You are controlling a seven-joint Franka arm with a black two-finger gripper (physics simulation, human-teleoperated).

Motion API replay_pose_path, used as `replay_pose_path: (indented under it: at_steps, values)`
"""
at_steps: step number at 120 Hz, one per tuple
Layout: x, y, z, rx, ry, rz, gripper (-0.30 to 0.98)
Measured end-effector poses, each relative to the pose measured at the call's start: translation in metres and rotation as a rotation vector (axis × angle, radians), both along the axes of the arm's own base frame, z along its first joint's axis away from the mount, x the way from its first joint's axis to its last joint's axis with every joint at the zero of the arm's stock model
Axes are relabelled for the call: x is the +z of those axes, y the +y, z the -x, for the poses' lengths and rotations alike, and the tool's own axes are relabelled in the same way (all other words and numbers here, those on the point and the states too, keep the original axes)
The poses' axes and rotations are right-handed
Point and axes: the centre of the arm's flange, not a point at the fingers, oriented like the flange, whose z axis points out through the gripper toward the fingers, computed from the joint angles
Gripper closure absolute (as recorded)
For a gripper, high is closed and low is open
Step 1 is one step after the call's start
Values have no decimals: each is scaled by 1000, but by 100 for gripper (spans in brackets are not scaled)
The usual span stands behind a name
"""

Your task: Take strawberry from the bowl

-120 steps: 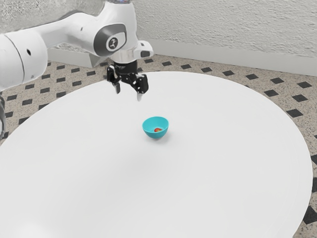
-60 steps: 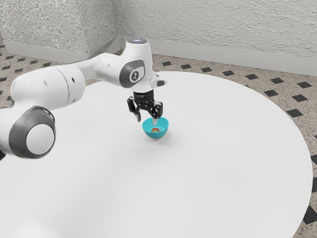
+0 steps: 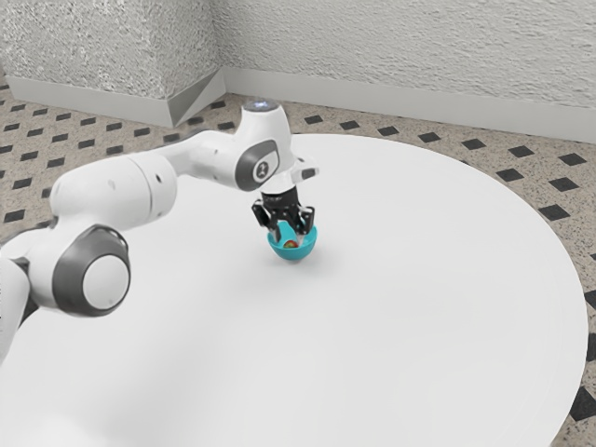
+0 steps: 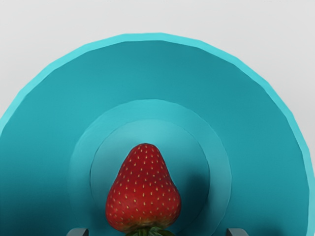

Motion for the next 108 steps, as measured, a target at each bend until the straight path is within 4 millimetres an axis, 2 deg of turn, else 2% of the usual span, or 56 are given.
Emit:
replay_pose_path:
  at_steps: [36,68,108]
  values:
    - [-17,3,-6,9,-28,4,39]
    - [-25,3,-7,9,-31,1,49]
    - [-23,5,-7,5,-40,-29,60]
